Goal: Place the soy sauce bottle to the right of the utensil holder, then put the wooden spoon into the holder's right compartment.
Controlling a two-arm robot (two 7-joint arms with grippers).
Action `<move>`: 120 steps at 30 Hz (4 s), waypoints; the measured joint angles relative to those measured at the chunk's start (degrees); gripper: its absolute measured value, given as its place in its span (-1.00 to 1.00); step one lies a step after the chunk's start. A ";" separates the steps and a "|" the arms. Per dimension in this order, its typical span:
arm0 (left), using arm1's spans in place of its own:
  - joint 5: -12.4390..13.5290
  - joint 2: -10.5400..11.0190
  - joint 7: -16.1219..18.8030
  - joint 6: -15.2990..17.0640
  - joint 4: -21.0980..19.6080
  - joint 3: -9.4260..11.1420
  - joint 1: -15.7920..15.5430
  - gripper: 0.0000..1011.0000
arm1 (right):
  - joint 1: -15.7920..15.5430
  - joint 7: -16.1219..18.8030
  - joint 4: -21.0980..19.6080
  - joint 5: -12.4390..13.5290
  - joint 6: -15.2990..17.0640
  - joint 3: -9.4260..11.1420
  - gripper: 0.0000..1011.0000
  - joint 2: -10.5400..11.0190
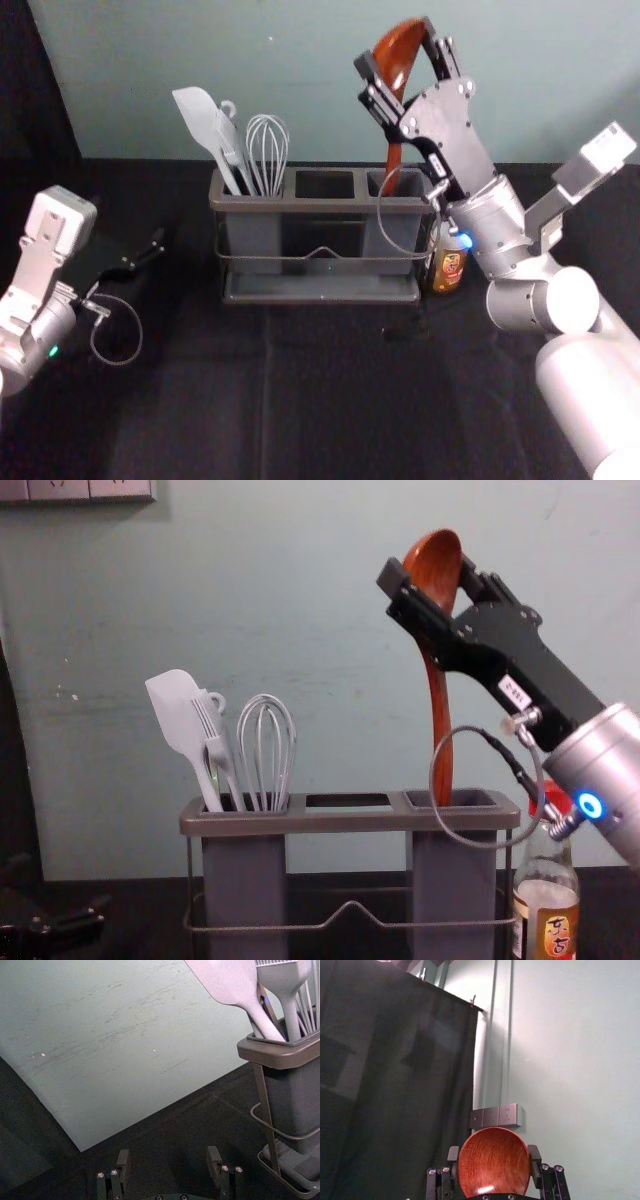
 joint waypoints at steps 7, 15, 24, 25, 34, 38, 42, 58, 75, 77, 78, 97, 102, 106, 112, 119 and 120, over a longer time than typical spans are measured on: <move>0.00 0.00 0.00 0.00 0.00 0.00 0.00 0.98 | -0.06 2.46 2.91 1.84 -1.62 0.91 0.66 -1.00; 0.00 0.00 0.00 0.00 0.00 0.00 0.00 0.98 | 0.14 4.35 5.51 2.73 -2.20 1.42 0.66 -1.68; 0.00 0.00 0.00 0.00 0.00 0.00 0.00 0.98 | 0.35 5.97 8.03 3.45 -2.83 1.91 0.66 -2.29; 0.00 0.00 0.00 0.00 0.00 0.00 0.00 0.98 | 0.35 6.00 8.18 3.45 -2.89 1.94 0.66 -2.31; 0.00 0.00 0.00 0.00 0.00 0.00 0.00 0.98 | 0.09 6.73 9.73 3.64 -3.18 2.52 0.66 -2.54; 0.00 0.00 0.00 0.00 0.00 0.00 0.00 0.98 | -0.10 7.11 10.22 3.74 -3.32 2.75 0.66 -2.58; 0.00 0.00 0.00 0.00 0.00 0.00 0.00 0.98 | -0.19 7.29 10.57 3.85 -3.38 2.94 0.66 -2.62; 0.00 0.00 0.00 0.00 0.00 -0.01 0.00 0.98 | -0.44 8.56 11.76 4.62 -3.38 3.43 0.66 -3.04; 0.00 0.00 0.00 0.00 0.00 0.00 0.00 0.98 | -3.38 4.10 -1.31 2.47 -2.21 3.95 0.98 -1.81; 0.00 0.00 0.00 0.00 0.00 0.00 0.00 0.98 | -3.62 3.64 -2.87 2.22 -1.88 3.87 0.98 -1.55; 0.00 0.00 0.00 0.00 0.00 0.00 0.00 0.98 | -3.72 3.37 -3.61 2.08 -1.68 3.82 0.98 -1.41; 0.00 0.00 0.00 0.00 0.00 0.00 0.00 0.98 | -7.82 -15.05 -17.06 -12.10 5.36 11.27 0.98 2.82; 0.00 0.00 0.00 0.00 0.00 0.00 0.00 0.98 | -9.70 -22.75 -20.31 -18.59 13.16 13.83 0.98 3.74; 0.00 0.00 0.00 0.00 0.00 0.00 0.00 0.98 | -10.88 -27.38 -22.00 -22.14 21.00 15.10 0.98 4.77; 0.00 0.00 0.00 0.00 0.00 0.00 0.00 0.98 | -11.51 -28.98 -21.45 -23.94 27.62 15.31 0.98 6.57; 0.00 0.00 0.00 0.00 0.00 0.00 0.00 0.98 | -11.84 -28.98 -18.43 -24.40 30.78 14.75 0.98 8.04; 0.00 0.00 0.00 0.00 0.00 0.00 0.00 0.98 | -11.94 -28.97 -18.10 -24.41 31.04 14.67 0.98 8.15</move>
